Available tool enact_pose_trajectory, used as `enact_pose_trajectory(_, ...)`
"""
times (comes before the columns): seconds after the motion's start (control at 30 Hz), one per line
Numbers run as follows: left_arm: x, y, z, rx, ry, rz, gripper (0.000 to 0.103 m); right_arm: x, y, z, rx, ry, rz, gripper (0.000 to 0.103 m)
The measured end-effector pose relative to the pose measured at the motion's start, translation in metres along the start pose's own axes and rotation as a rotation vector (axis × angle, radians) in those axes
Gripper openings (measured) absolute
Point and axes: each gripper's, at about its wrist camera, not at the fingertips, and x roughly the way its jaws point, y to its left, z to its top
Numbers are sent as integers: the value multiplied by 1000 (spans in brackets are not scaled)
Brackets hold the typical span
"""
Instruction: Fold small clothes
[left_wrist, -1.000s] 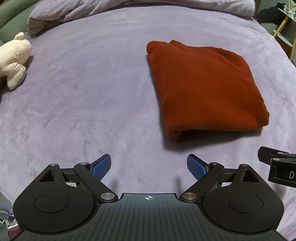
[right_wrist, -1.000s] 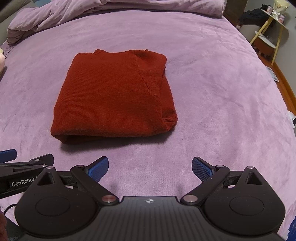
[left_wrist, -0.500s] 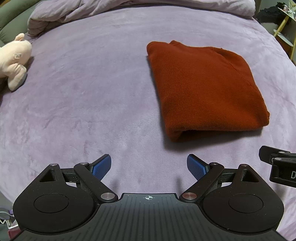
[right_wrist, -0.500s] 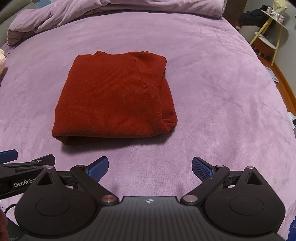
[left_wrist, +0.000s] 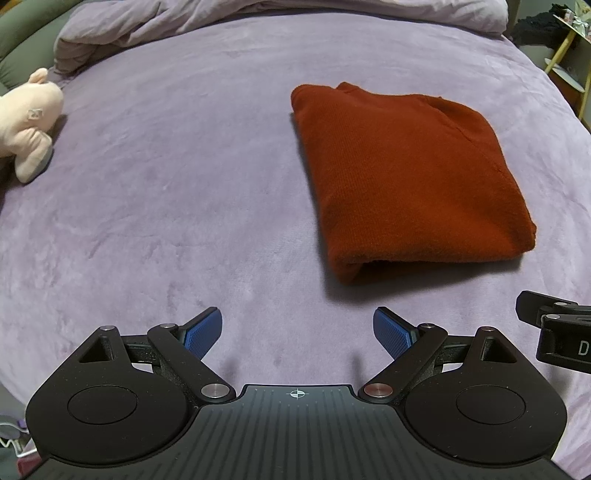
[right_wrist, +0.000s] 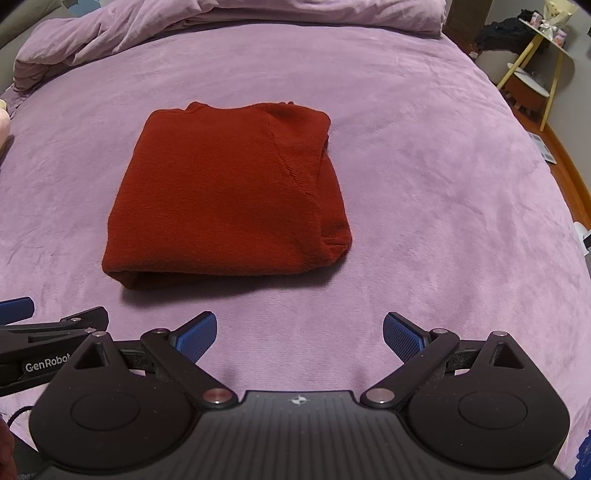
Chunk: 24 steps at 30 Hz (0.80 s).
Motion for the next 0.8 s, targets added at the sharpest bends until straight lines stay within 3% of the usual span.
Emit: enact_pose_trajectory(0.8,-1,-1,2,10,-8,11,93,0,2,0,-3,2,-13,97)
